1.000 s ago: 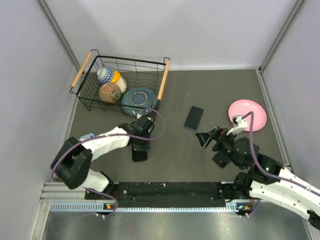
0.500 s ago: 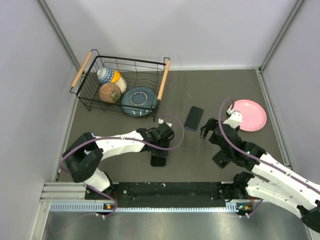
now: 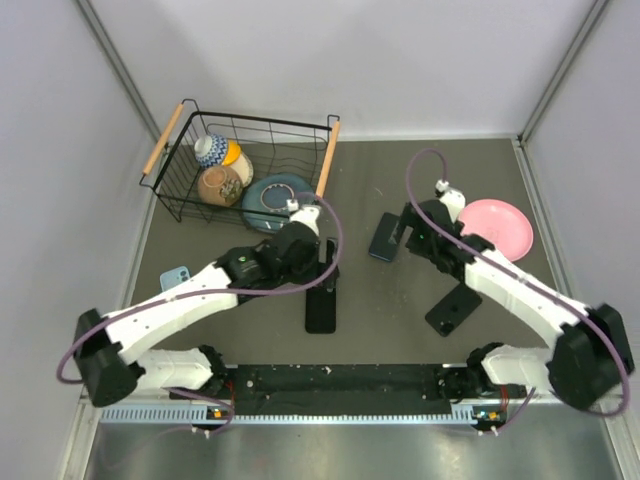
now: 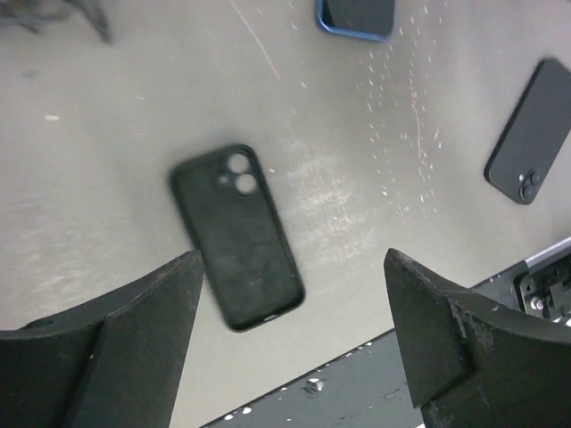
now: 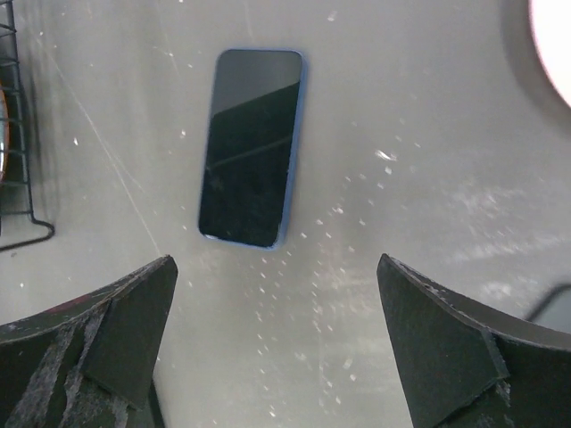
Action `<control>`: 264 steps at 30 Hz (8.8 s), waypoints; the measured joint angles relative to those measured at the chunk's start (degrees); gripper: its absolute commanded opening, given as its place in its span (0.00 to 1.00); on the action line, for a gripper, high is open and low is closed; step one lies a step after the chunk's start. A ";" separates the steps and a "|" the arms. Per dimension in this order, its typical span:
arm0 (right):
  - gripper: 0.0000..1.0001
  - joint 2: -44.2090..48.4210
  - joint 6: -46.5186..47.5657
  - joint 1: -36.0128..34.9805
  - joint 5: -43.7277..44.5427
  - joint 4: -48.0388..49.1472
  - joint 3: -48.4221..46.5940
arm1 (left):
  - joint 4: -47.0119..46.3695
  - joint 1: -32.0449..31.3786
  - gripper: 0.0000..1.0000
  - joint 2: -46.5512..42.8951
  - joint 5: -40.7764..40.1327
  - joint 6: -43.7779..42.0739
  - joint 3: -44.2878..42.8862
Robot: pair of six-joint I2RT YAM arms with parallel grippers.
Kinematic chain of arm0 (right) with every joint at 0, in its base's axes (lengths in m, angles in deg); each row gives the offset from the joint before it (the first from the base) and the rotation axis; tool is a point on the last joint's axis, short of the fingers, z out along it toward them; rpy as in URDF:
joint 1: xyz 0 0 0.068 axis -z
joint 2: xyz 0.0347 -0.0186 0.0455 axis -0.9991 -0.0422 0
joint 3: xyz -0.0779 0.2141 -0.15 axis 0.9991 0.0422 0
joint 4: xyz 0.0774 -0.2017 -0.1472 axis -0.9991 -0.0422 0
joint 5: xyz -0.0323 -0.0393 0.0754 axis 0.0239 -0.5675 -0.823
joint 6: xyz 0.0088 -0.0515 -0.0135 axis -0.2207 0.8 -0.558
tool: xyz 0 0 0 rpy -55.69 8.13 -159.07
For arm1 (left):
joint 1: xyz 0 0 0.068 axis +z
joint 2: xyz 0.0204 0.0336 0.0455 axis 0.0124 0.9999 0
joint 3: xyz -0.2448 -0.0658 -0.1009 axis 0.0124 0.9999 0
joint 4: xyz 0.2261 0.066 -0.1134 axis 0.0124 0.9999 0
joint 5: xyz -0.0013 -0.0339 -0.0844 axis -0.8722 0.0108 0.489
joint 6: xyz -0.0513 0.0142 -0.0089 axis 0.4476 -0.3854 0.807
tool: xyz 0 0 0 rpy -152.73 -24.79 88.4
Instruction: Put the phone into the phone case
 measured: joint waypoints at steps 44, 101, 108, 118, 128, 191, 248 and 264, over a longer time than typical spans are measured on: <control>0.75 -44.48 3.89 2.82 -4.85 -6.62 -28.20 | 12.26 2.21 0.93 -28.83 -18.32 -12.57 11.10; 0.48 8.04 50.10 -20.85 -49.29 26.21 12.81 | 2.62 25.73 0.43 -0.09 53.86 -8.24 2.43; 0.62 8.04 51.21 -21.16 -49.07 24.50 12.72 | -1.84 25.88 0.01 -0.09 59.14 -5.57 5.60; 0.98 11.89 39.74 -21.27 -43.15 27.45 10.88 | -5.14 26.08 0.00 -4.20 57.64 -2.91 9.44; 0.88 26.67 5.03 -21.24 -22.49 35.93 19.61 | -11.17 26.34 0.00 -17.44 45.68 2.91 9.60; 0.05 -2.21 5.99 -2.69 -59.39 5.31 -1.79 | -17.18 26.75 0.59 -24.96 24.37 9.97 37.24; 0.15 -39.12 6.40 -3.37 -62.84 8.09 -11.80 | -39.39 17.77 0.31 -8.02 24.17 10.45 39.91; 0.13 -38.86 3.69 -5.90 -62.29 13.42 -11.02 | -37.55 17.77 0.15 -2.38 18.88 12.52 38.69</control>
